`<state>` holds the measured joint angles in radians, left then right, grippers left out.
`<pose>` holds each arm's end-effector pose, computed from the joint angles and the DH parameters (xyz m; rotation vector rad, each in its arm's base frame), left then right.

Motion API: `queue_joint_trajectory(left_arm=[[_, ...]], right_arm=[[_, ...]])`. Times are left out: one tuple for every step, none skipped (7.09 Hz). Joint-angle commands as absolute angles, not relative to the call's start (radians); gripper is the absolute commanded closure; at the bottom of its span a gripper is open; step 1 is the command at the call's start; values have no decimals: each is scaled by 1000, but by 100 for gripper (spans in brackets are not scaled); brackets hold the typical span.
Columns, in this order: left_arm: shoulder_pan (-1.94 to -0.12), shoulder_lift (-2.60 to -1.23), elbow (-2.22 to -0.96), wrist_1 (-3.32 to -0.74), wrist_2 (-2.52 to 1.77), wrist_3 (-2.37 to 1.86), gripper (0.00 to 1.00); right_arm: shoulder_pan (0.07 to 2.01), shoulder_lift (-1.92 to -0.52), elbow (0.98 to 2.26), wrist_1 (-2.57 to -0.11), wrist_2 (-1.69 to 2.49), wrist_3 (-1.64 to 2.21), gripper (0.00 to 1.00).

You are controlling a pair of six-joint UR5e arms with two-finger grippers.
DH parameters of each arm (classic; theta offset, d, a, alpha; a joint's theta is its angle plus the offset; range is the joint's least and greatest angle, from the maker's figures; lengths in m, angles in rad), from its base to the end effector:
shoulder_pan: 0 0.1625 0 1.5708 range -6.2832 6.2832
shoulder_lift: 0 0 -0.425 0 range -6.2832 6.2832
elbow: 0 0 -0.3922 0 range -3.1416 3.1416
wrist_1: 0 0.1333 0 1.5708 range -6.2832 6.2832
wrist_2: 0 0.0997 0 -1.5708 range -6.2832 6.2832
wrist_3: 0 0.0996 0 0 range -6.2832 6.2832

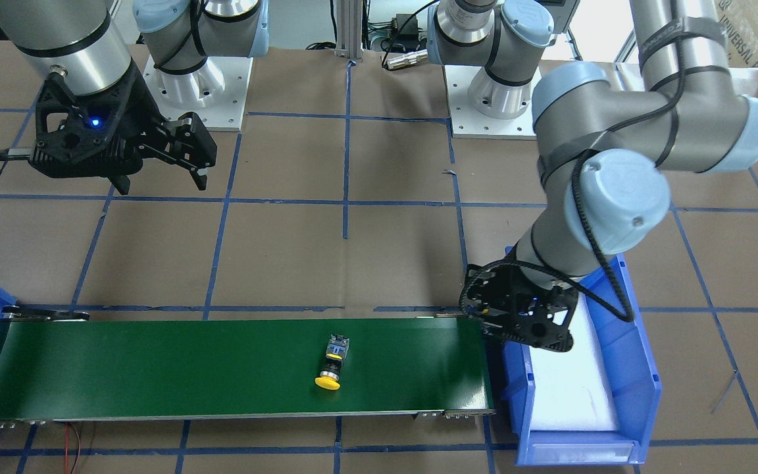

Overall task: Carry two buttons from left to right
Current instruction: 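Carry the red button onto the conveyor with the left gripper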

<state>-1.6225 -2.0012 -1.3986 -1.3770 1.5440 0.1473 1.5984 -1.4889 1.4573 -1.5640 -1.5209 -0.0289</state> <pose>-0.1694 -0.6417 0.3428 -0.3076 -3.0950 -0.0981 0.1528 -0.5249 0.5015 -0.0883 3.0902 -0.0384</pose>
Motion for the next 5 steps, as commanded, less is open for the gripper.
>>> queue_joint_trajectory(left_arm=[[-1712, -2129, -1407, -1179, 1554, -37, 87], [-1710, -2137, -1405, -1166, 1554, -41, 87], [-1704, -2141, -1396, -1161, 1552, -41, 86], [-1698, -2152, -1391, -1146, 1552, -43, 86], [-1703, -2160, -1394, -1143, 1555, -63, 82]], right_arm=[[1598, -1488, 1456, -1566, -1520, -29, 0], [1598, -1486, 1457, -1563, -1520, -29, 0], [1597, -1485, 1456, -1565, -1520, -29, 0], [1597, -1486, 1457, -1562, -1522, -29, 0], [1597, -1485, 1457, -1565, -1522, -29, 0]])
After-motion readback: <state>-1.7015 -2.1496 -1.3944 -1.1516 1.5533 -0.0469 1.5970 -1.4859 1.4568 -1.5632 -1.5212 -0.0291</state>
